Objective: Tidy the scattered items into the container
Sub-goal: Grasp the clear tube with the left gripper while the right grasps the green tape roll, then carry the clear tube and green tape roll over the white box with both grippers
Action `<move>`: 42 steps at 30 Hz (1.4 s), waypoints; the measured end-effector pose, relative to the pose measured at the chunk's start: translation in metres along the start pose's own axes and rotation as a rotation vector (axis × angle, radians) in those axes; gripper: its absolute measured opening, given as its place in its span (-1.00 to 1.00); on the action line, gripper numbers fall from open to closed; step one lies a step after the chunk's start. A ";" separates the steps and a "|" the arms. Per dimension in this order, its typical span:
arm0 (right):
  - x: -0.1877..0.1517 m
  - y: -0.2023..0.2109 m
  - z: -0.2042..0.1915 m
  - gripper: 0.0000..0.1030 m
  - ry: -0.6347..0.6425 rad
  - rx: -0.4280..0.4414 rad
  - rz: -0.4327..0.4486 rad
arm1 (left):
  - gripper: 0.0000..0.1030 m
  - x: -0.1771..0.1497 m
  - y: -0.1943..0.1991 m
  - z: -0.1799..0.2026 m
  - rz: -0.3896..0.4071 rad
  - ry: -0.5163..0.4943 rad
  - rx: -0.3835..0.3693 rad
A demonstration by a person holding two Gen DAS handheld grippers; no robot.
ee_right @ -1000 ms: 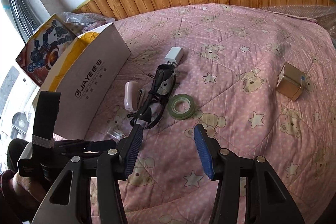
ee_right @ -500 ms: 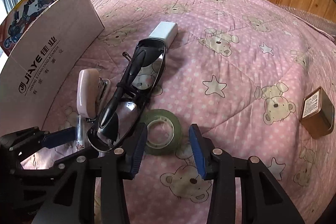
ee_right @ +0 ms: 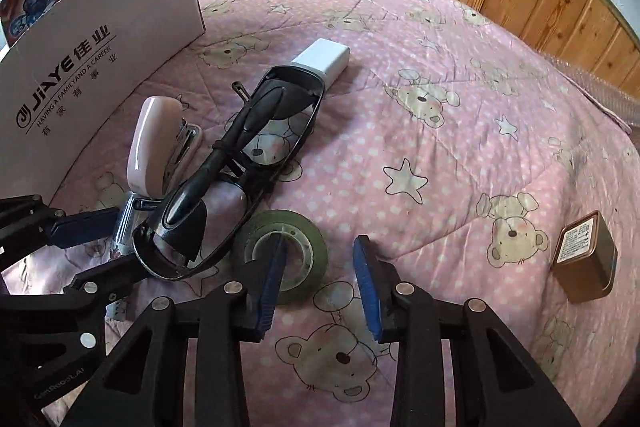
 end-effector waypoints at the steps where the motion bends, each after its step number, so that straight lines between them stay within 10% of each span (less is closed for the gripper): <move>1: -0.001 0.001 0.001 -0.31 -0.006 0.009 -0.001 | -0.62 0.000 0.000 -0.003 0.007 0.008 -0.002; 6: -0.001 0.015 0.012 -0.72 -0.132 0.097 0.025 | -0.64 -0.004 0.007 -0.024 -0.016 0.057 -0.050; 21: 0.000 0.042 0.006 -0.72 -0.242 0.227 0.098 | -0.64 -0.023 0.063 -0.037 0.002 0.147 -0.123; 42: -0.021 0.074 -0.012 -0.72 -0.251 0.191 0.141 | -0.64 -0.068 0.108 -0.025 0.029 0.121 -0.172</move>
Point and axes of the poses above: each gripper's, at about its wrist camera, not at the fingertips, and y roughly against the way its jaws point, z to its right, x to its top, the point moved 4 cm from there along -y, roughly the way its jaws point, and after that the axes turned 12 degrees about y, right-handed, at the moved point
